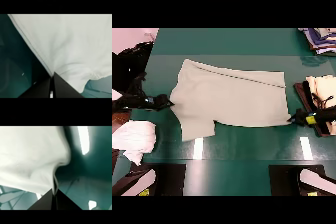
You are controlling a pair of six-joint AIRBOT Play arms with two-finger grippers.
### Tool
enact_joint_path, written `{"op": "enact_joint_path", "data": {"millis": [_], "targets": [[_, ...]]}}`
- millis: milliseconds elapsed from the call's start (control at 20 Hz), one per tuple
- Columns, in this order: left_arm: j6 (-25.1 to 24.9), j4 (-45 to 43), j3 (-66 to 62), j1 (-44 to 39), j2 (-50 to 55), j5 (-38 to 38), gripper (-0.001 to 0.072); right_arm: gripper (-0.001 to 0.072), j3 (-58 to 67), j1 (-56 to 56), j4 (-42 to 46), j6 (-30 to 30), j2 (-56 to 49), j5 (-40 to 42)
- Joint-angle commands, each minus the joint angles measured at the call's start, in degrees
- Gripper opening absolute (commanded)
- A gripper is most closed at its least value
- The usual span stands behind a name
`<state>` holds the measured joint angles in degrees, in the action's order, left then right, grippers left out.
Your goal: Fold the shirts.
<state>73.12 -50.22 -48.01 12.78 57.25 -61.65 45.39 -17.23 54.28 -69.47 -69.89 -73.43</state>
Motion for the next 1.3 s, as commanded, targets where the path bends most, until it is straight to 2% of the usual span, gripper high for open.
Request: {"op": "enact_joint_path", "data": {"millis": [0,100,200,350,500,600,700,850,1000,1250], "targets": [[2.5,-0.6,-9.5,0.1,-7.0,-4.0,0.0027,0.0017,11.2,0.3,-3.6,-0.1,7.7,-0.1],[5.0,-0.6,-21.3,0.1,-8.8,-6.8,0.0027,0.0018,22.1,0.3,-4.7,-0.1,11.7,0.6],[5.1,-0.5,-36.1,0.1,-9.2,-8.8,0.0028,0.0017,34.5,0.2,-5.0,-0.1,15.1,2.4],[6.5,-0.6,-56.8,0.1,-9.2,-7.8,0.0028,0.0017,51.2,0.2,-4.3,-0.1,18.9,6.5],[7.9,-0.6,-74.5,0.1,-9.2,-3.6,0.0027,0.0017,64.3,0.1,1.0,-1.0,21.2,7.8],[8.0,-0.6,-81.9,0.1,-9.2,-0.5,0.0027,0.0017,69.8,0.1,6.6,-3.6,22.1,7.3],[9.0,-0.6,-85.6,0.1,-9.2,-0.6,0.0027,0.0017,73.7,0.1,12.5,-5.7,22.3,4.7],[10.7,-0.8,-82.5,0.1,-9.0,-4.3,0.0027,0.0017,74.8,0.1,16.0,-7.2,21.0,-1.1],[11.7,-0.7,-67.3,0.1,-9.0,-8.1,0.0027,0.0017,74.2,0.5,15.8,-8.1,14.9,-9.4],[11.9,-0.2,-40.4,0.0,-2.6,-13.3,0.0027,0.0017,59.5,6.7,16.3,-8.1,3.0,-16.1]]}}
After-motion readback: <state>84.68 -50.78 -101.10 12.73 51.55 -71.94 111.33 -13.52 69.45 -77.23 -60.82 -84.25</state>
